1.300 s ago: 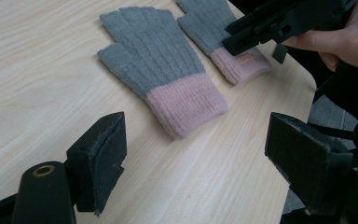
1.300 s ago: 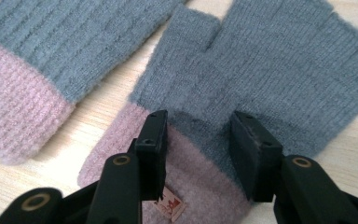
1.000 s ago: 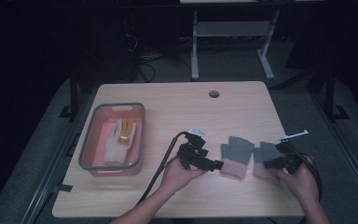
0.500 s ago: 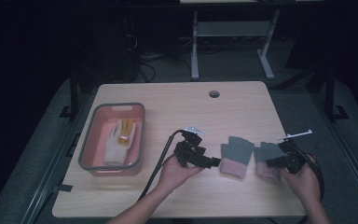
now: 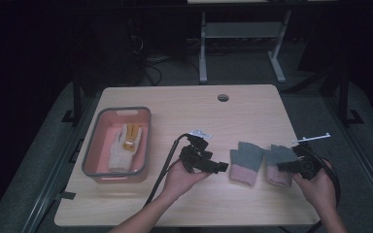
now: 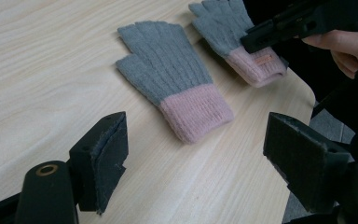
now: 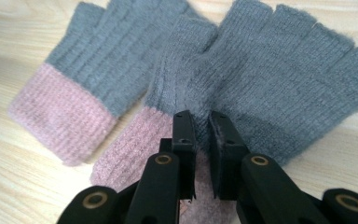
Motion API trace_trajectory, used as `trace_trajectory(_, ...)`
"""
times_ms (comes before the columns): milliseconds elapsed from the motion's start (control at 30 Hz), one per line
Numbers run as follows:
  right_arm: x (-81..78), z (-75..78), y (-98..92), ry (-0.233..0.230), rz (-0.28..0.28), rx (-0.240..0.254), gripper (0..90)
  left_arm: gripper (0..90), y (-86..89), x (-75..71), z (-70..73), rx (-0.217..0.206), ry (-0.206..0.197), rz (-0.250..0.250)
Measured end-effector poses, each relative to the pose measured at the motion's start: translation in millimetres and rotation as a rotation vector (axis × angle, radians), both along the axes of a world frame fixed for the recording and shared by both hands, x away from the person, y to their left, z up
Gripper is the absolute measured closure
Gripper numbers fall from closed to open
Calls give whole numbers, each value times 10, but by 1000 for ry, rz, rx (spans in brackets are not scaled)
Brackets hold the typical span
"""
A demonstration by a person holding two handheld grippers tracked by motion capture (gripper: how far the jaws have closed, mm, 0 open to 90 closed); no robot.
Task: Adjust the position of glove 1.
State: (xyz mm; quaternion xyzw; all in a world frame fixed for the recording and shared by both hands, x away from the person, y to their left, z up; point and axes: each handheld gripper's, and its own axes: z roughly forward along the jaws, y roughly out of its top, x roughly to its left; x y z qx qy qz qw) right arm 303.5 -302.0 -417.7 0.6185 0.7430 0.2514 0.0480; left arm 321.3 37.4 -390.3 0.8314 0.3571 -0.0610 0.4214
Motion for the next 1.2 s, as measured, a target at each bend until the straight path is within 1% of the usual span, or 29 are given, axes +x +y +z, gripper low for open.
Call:
trace_trajectory(133, 1, 44, 44, -5, 5, 5, 818, 219, 19, 9, 17, -7, -1, -1)
trace_trajectory(300, 21, 106, 125, -15, 20, 14, 817, 219, 34, 15, 21, 5, -5, -1)
trace_trajectory(467, 46, 148, 246, -12, 44, 28, 814, 219, 53, 18, 25, -6, -1, 6)
trace_trajectory(700, 72, 123, 470, 10, 82, 48, 813, 218, 52, 1, 8, 2, -3, 1)
trace_trajectory(833, 102, 114, 568, 3, 96, 55, 812, 219, 56, 14, -10, 12, 1, 1)
trace_trajectory(1000, 142, 115, 654, 6, 107, 56, 811, 219, 61, 18, -23, 12, 2, 8)
trace_trajectory(1033, 170, 107, 709, 2, 112, 51, 810, 219, 62, 16, -26, 14, 3, 10)
trace_trajectory(1067, 176, 109, 730, 9, 105, 54, 809, 219, 63, 15, -27, 14, 4, 10)
trace_trajectory(1167, 209, 99, 776, 11, 113, 53, 809, 218, 63, 11, -32, 18, 4, 8)
trace_trajectory(1200, 221, 89, 792, 5, 118, 51, 809, 219, 63, 11, -34, 18, 4, 8)
